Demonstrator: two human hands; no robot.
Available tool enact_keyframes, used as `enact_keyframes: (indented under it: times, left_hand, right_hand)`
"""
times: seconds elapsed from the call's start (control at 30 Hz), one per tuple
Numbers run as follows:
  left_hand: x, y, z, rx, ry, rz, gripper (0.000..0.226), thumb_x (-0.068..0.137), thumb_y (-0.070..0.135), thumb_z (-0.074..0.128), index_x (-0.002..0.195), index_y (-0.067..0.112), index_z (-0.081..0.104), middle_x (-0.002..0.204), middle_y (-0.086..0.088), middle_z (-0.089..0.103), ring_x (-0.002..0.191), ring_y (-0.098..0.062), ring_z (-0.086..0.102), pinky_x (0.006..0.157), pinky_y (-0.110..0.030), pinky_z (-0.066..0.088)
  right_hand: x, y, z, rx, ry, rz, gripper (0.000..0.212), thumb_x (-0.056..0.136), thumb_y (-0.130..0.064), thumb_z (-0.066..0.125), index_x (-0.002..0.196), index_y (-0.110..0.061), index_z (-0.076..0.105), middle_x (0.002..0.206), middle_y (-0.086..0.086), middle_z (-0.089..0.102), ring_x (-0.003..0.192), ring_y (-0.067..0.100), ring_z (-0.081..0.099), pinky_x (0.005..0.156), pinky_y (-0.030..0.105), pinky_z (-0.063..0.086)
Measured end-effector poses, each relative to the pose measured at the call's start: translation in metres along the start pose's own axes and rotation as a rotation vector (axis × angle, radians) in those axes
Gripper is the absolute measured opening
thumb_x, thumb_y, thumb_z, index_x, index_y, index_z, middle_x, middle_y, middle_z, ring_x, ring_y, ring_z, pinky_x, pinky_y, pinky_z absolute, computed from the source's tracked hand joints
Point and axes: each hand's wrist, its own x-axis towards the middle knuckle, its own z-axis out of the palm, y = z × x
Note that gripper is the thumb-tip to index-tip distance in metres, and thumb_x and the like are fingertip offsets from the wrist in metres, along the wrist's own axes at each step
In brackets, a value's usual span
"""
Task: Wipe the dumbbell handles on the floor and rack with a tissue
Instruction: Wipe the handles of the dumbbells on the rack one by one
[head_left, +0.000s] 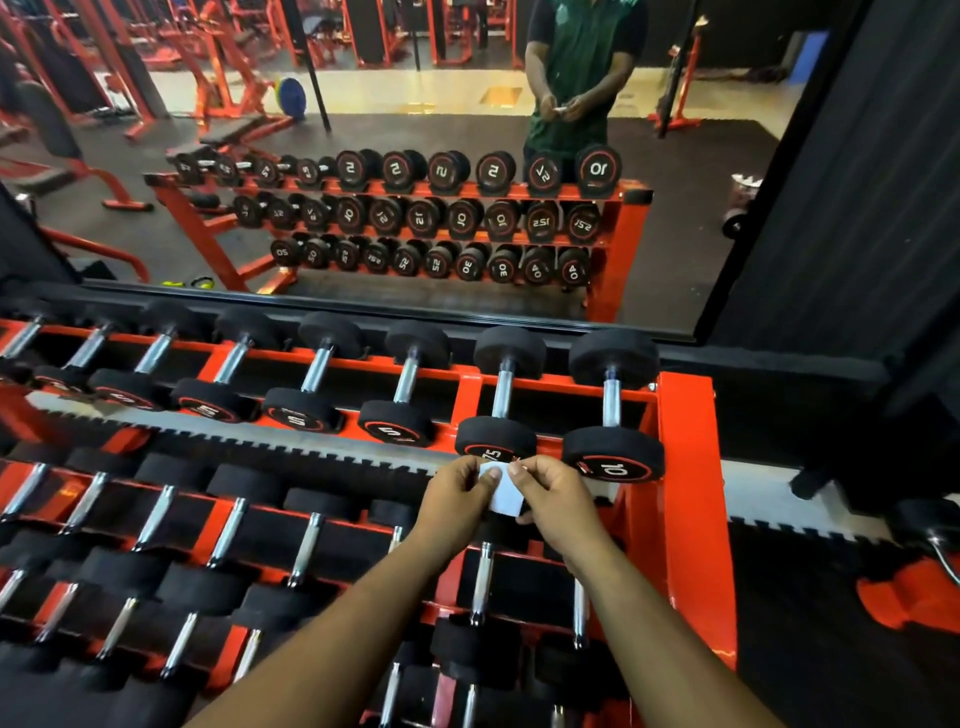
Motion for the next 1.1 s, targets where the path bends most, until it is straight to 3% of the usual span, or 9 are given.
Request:
enact_keyframes:
  times: [0.13,0.3,0.4,0.47,0.57,0.77,0.87,0.97,1.1]
  left_hand:
    - [0.005,-0.009,-0.014,0.097,0.03,0.066,0.039,0.102,0.037,0.057,0.068,0.019,0.052,0.053,0.01,0.048,0.053,-0.004,0.044,0.054,-0.028,0.036]
    - [0.01,-0.014,-0.033,0.068,0.063,0.11,0.033,0.103,0.03,0.056,0.07,0.027,0.057,0.058,0.01,0.056,0.057,0.001,0.051,0.056,-0.021,0.037]
    - [0.013,-0.019,-0.048,0.065,0.038,0.127,0.03,0.105,0.037,0.05,0.08,0.026,0.062,0.069,0.003,0.064,0.067,-0.006,0.059,0.063,-0.031,0.046]
    - [0.016,-0.024,-0.059,0.157,0.023,0.165,0.034,0.106,0.04,0.046,0.077,0.025,0.055,0.068,0.002,0.059,0.067,-0.015,0.057,0.062,-0.037,0.043]
    - [0.018,-0.029,-0.07,0.269,0.002,0.214,0.038,0.106,0.046,0.04,0.079,0.021,0.052,0.07,0.002,0.058,0.07,-0.016,0.057,0.064,-0.038,0.044]
    - [0.018,-0.037,-0.071,0.014,-0.03,0.128,0.029,0.102,0.047,0.052,0.084,0.027,0.061,0.076,0.006,0.066,0.074,-0.007,0.061,0.071,-0.033,0.049]
    - [0.02,-0.043,-0.067,-0.033,-0.106,0.12,0.027,0.099,0.043,0.061,0.085,0.021,0.067,0.079,0.001,0.069,0.076,-0.014,0.064,0.072,-0.033,0.051]
    - [0.021,-0.039,-0.059,-0.028,-0.118,0.095,0.029,0.1,0.038,0.061,0.08,0.017,0.066,0.076,-0.003,0.068,0.067,-0.006,0.058,0.065,-0.024,0.046]
    - [0.025,-0.034,-0.04,-0.041,-0.088,0.049,0.033,0.098,0.039,0.062,0.08,0.012,0.064,0.072,-0.005,0.065,0.066,-0.007,0.055,0.07,-0.038,0.049]
  right_hand:
    - [0.003,0.001,0.022,-0.035,0.074,-0.04,0.02,0.099,-0.027,0.062,0.084,-0.016,0.065,0.083,0.016,0.068,0.07,0.019,0.063,0.052,0.029,0.054]
    - [-0.001,-0.009,0.052,-0.019,0.177,-0.043,0.023,0.096,-0.028,0.067,0.081,-0.011,0.063,0.071,0.006,0.066,0.054,0.018,0.06,0.05,0.038,0.055]
    - [-0.005,-0.017,0.065,0.067,0.178,-0.018,0.02,0.093,-0.028,0.072,0.085,-0.01,0.067,0.074,0.013,0.065,0.064,0.016,0.062,0.055,0.039,0.059]
    - [-0.009,-0.023,0.072,0.106,0.12,-0.008,0.011,0.095,-0.022,0.07,0.094,-0.011,0.072,0.084,0.019,0.071,0.072,0.017,0.065,0.057,0.034,0.058]
    - [-0.012,-0.028,0.081,0.091,0.128,-0.016,0.01,0.096,-0.013,0.066,0.089,-0.008,0.072,0.077,0.011,0.072,0.07,0.017,0.066,0.058,0.033,0.058]
    - [-0.012,-0.025,0.091,0.16,0.224,0.027,0.009,0.097,-0.011,0.065,0.094,-0.006,0.072,0.081,0.008,0.074,0.075,0.017,0.07,0.062,0.032,0.059]
    - [-0.008,-0.021,0.08,0.224,0.291,0.063,0.011,0.098,-0.013,0.064,0.099,-0.004,0.07,0.092,0.014,0.075,0.085,0.023,0.072,0.069,0.035,0.061]
    - [-0.006,-0.017,0.068,0.309,0.235,0.091,0.011,0.1,-0.012,0.06,0.103,-0.006,0.069,0.098,0.013,0.076,0.093,0.023,0.072,0.076,0.037,0.061]
    - [-0.003,-0.011,0.046,0.397,0.102,0.114,0.017,0.101,-0.006,0.056,0.112,-0.007,0.069,0.1,0.009,0.077,0.092,0.017,0.074,0.075,0.03,0.06]
